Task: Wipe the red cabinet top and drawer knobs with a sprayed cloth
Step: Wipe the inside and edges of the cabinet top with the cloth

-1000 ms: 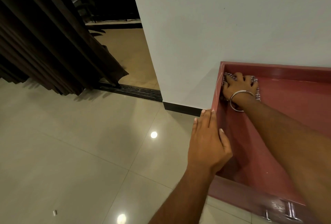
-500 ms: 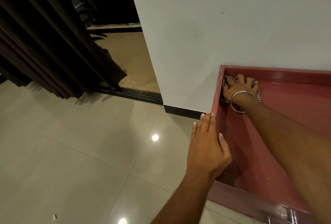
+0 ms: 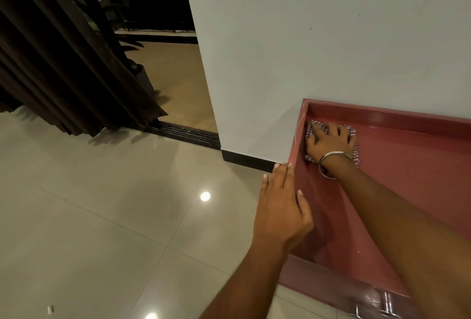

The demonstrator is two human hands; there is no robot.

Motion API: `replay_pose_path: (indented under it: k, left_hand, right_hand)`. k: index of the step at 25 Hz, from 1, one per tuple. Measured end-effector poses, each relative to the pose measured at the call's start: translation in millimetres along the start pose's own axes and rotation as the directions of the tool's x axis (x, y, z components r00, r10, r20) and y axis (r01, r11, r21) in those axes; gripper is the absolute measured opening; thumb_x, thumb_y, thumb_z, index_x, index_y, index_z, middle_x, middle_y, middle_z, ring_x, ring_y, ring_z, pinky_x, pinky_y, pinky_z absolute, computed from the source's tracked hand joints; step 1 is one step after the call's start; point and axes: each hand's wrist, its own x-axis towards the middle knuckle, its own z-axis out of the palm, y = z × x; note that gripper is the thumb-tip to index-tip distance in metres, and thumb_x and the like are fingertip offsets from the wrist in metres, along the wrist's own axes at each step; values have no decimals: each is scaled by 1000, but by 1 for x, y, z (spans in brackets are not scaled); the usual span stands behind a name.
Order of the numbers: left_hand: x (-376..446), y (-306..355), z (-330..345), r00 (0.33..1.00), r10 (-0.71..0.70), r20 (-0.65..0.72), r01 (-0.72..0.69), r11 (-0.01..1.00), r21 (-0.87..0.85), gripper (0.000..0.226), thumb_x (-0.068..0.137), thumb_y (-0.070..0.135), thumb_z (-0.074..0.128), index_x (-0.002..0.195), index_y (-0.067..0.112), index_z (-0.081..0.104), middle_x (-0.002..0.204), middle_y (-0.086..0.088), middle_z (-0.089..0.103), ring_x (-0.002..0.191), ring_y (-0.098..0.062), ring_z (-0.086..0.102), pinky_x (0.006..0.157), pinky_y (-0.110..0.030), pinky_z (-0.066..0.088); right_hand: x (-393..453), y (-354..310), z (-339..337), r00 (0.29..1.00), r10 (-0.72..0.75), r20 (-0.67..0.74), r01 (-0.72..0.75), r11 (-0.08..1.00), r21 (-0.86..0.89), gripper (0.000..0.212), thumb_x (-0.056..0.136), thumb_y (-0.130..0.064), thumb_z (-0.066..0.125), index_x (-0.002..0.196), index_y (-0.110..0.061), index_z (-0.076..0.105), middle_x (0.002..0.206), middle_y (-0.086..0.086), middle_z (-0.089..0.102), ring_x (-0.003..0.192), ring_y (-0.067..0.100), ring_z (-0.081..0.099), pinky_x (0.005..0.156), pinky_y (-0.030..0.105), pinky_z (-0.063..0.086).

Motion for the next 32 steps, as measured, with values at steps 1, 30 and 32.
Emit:
replay_pose_path:
  k: [1,30,32]
  left_hand:
    - [-1,1,-1,1000,1,1,-1,1000,4,60,94,28,34,152,14,22,159,1,22,148,-10,9,120,-27,-3]
    - [-49,-9,-14,999,-24,44,19,995,99,64,93,40,17,152,14,18,160,-2,19,148,-15,10,119,-29,1]
    - [-56,-8,-20,999,-45,21,42,993,108,65,93,41,16,152,13,18,160,-3,18,148,-15,10,119,-29,2]
  right_hand:
    - [-9,-1,1,1000,-30,-8,30,1000,4,51,91,-44,32,141,-40,34,152,1,31,140,30,20,114,52,13]
    - [-220,34,-32,871,-365,329,370,928,52,97,68,-69,53,147,-42,3,160,-7,-1,147,22,-10,117,50,-8]
    - [-236,34,-32,870,-385,308,393,919,36,92,76,-48,61,147,-41,5,159,-6,1,147,21,-8,117,48,-8]
